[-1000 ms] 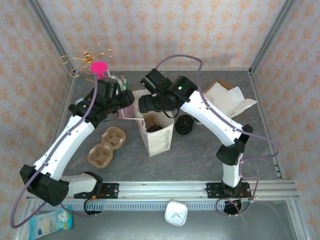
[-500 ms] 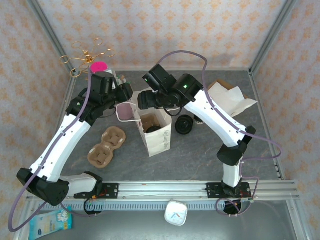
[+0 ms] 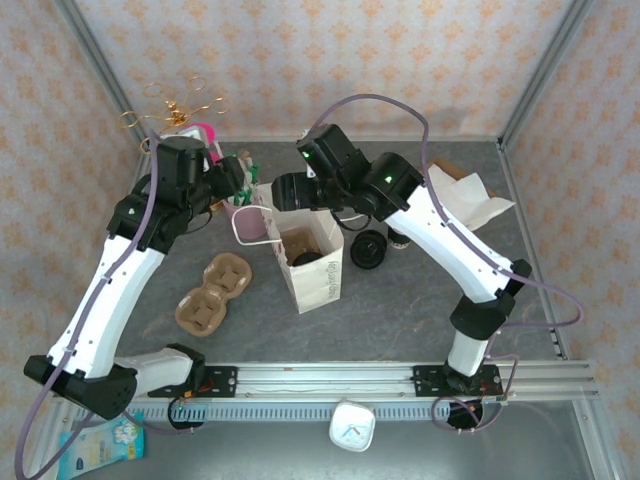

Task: Pack the takeout coffee

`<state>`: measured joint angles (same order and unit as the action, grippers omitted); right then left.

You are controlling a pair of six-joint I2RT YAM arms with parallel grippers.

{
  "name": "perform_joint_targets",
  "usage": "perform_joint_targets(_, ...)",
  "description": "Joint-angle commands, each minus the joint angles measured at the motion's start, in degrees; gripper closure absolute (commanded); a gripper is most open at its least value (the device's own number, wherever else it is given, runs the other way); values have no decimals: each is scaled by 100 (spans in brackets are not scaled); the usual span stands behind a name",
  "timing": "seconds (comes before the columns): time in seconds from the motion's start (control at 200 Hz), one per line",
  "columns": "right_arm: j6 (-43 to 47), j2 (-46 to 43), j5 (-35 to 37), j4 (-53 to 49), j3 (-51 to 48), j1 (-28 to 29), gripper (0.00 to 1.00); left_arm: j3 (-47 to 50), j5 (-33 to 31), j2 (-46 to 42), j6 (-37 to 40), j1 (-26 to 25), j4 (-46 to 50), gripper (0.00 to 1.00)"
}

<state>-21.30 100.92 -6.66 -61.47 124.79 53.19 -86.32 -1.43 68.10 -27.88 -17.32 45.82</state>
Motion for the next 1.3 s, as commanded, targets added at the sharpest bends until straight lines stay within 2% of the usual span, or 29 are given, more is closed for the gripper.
perform_joint_targets(0.0,325,-193,-175,733,-267,-8,23,-143,-391,-173,325,252,227,43)
perform_joint_targets(0.18,442,-168,-331,1175,-349,-9,22,-43,-92,-90,420,783,94,44)
perform_joint_targets(0.335,458,-159,-331,1258,-426,-7,22,284,302,194,477,860,-192,47)
perform_joint_targets(0.4,444,-169,-295,1249,-468,-6,22,525,213,273,421,908,-353,50)
perform_joint_targets(0.626,424,-256,-237,1248,-609,-15,21,1037,487,454,76,1043,-739,54)
perform_joint_targets(0.781,453,-239,-192,1270,-654,-11,21,1030,742,652,-137,1082,-881,59)
perform_joint_targets(0.886,472,-211,-188,1270,-647,-20,20,1062,859,628,74,1085,-1115,69)
perform_joint_targets(1.026,497,-201,-119,1190,-643,-19,20,904,1223,790,496,1086,-887,66)
perform_joint_targets(1.296,465,-170,-130,1193,-660,-29,20,603,1185,1202,949,1075,-591,67)
